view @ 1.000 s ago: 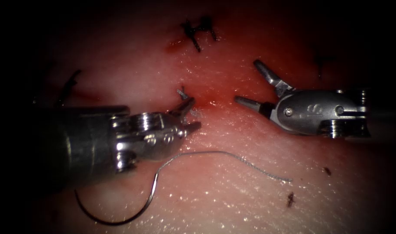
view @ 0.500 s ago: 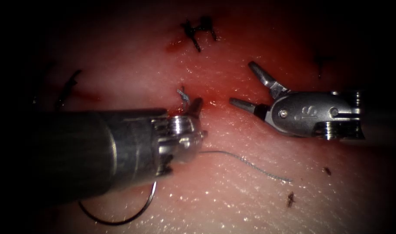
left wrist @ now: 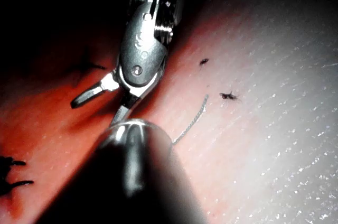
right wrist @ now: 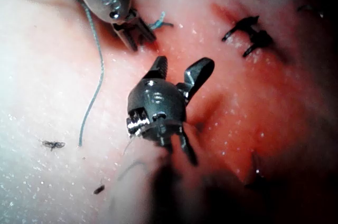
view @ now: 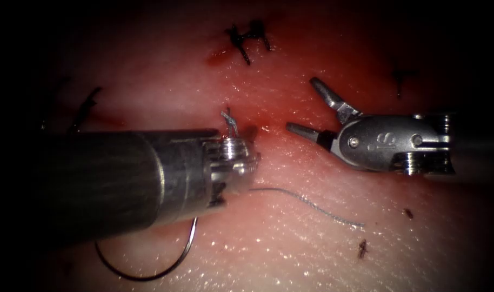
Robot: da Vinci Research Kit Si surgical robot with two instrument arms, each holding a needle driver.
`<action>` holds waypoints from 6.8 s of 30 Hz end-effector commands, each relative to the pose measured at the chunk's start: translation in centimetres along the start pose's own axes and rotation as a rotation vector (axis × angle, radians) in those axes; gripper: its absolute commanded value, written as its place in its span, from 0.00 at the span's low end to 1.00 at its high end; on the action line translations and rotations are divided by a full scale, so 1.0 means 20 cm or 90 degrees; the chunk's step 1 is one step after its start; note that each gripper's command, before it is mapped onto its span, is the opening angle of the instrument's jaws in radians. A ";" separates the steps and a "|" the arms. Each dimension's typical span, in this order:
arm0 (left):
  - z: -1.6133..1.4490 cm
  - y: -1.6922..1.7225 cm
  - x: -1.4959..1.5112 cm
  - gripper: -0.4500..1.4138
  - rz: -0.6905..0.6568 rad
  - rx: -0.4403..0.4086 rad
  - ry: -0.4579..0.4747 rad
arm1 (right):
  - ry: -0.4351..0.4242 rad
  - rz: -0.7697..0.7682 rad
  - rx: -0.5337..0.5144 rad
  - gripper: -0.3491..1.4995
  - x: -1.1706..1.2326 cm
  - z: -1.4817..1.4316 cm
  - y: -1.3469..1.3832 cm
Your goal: Wound Closure
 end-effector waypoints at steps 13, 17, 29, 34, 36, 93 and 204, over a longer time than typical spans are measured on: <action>-0.001 -0.005 -0.010 0.00 -0.048 -0.021 0.044 | 0.011 -0.001 0.017 0.89 -0.002 0.002 -0.007; -0.005 -0.007 -0.017 0.00 -0.089 -0.037 0.092 | 0.012 -0.003 0.026 0.86 -0.002 0.002 -0.008; -0.010 -0.001 -0.007 0.32 -0.120 -0.035 0.152 | 0.012 -0.006 0.028 0.86 -0.005 0.005 -0.009; -0.005 0.000 -0.001 0.40 -0.091 -0.026 0.147 | 0.012 -0.007 0.029 0.86 -0.006 0.005 -0.009; -0.002 0.001 -0.001 0.44 -0.080 -0.026 0.139 | 0.009 -0.008 0.027 0.86 -0.006 0.005 -0.009; -0.009 -0.010 -0.032 0.00 -0.170 -0.062 0.250 | 0.117 0.067 0.179 0.75 0.000 0.029 -0.034; -0.038 0.003 -0.048 0.00 -0.239 -0.109 0.322 | 0.174 -0.053 0.133 0.99 0.038 0.048 -0.063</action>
